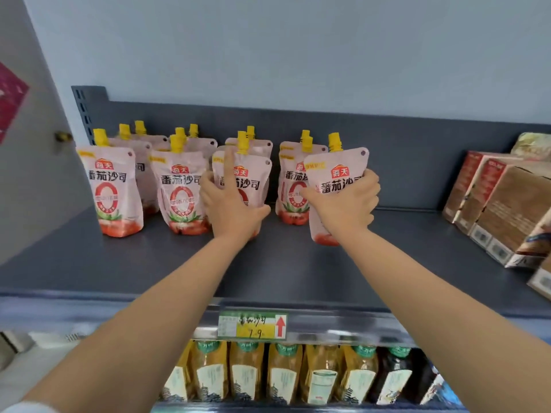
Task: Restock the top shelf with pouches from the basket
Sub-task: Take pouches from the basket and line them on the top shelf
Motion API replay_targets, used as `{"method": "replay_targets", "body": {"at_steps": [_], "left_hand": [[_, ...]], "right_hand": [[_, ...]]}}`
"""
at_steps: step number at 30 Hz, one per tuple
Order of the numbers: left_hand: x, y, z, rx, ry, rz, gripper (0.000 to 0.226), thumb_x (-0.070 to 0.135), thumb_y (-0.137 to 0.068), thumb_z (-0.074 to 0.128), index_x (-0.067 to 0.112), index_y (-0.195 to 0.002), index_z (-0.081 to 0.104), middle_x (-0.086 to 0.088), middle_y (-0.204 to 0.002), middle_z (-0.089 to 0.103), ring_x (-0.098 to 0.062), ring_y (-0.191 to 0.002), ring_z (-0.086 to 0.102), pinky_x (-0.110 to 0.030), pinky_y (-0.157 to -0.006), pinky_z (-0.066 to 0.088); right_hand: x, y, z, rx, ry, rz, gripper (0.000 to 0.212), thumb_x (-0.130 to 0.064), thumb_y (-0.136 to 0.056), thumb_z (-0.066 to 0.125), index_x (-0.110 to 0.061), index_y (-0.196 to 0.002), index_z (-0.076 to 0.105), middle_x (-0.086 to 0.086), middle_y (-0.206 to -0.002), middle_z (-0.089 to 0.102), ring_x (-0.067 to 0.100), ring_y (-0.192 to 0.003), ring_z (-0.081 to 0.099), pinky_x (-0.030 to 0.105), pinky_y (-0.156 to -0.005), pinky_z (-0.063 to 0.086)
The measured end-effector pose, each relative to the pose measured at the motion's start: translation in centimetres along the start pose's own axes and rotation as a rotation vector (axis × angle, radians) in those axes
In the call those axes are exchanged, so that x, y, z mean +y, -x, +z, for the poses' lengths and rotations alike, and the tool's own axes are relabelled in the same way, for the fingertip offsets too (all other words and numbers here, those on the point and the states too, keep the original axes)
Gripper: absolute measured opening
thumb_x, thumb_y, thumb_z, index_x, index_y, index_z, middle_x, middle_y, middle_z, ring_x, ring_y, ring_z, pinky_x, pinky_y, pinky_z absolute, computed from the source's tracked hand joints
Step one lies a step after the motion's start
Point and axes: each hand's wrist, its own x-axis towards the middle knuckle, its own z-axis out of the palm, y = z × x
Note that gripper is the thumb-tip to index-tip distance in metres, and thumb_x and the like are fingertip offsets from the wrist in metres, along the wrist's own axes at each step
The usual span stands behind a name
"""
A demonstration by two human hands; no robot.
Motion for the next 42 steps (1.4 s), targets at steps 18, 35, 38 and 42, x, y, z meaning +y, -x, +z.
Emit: {"method": "replay_targets", "body": {"at_steps": [18,35,38,42], "left_hand": [[-1.6,0.4,-1.6,-0.249,-0.162,0.101,0.143,0.038,-0.057,0.087,0.03,-0.146,-0.025,-0.015,-0.148,0.008,-0.034,-0.139,0.014,-0.046,-0.111,0.03],[-0.2,3.4,-7.1,-0.299,-0.292,0.204,0.125,0.056,-0.065,0.078,0.022,-0.152,-0.005,-0.02,-0.151,0.015,-0.04,-0.134,0.023,-0.048,-0.104,0.033],[1.2,6.4,-9.1,-0.235,-0.287,0.345,0.113,0.063,-0.071,0.069,0.017,-0.152,0.005,-0.024,-0.15,0.021,-0.042,-0.136,0.022,-0.05,-0.111,0.026],[3.9,12.0,-10.7,-0.244,-0.221,0.583,0.102,0.068,-0.078,0.055,0.015,-0.153,0.01,-0.022,-0.151,0.025,-0.039,-0.137,0.025,-0.049,-0.111,0.023]], "right_hand": [[-0.5,0.1,7.1,-0.025,-0.101,0.16,0.122,-0.058,-0.051,0.085,-0.013,-0.142,0.019,0.008,-0.142,0.029,0.029,-0.133,0.028,0.056,-0.105,0.032],[2.7,6.1,-5.9,-0.046,0.381,-0.294,0.09,-0.055,-0.082,0.06,-0.02,-0.151,0.014,0.01,-0.153,0.023,0.03,-0.14,0.022,0.051,-0.109,0.028],[3.6,8.8,-10.7,0.051,0.456,-0.298,0.083,-0.047,-0.083,0.061,-0.018,-0.149,0.02,0.01,-0.153,0.023,0.031,-0.14,0.022,0.052,-0.109,0.028],[5.5,13.2,-16.8,0.161,0.55,-0.295,0.077,-0.043,-0.084,0.061,-0.017,-0.147,0.025,0.012,-0.153,0.022,0.032,-0.139,0.024,0.052,-0.107,0.03]]}}
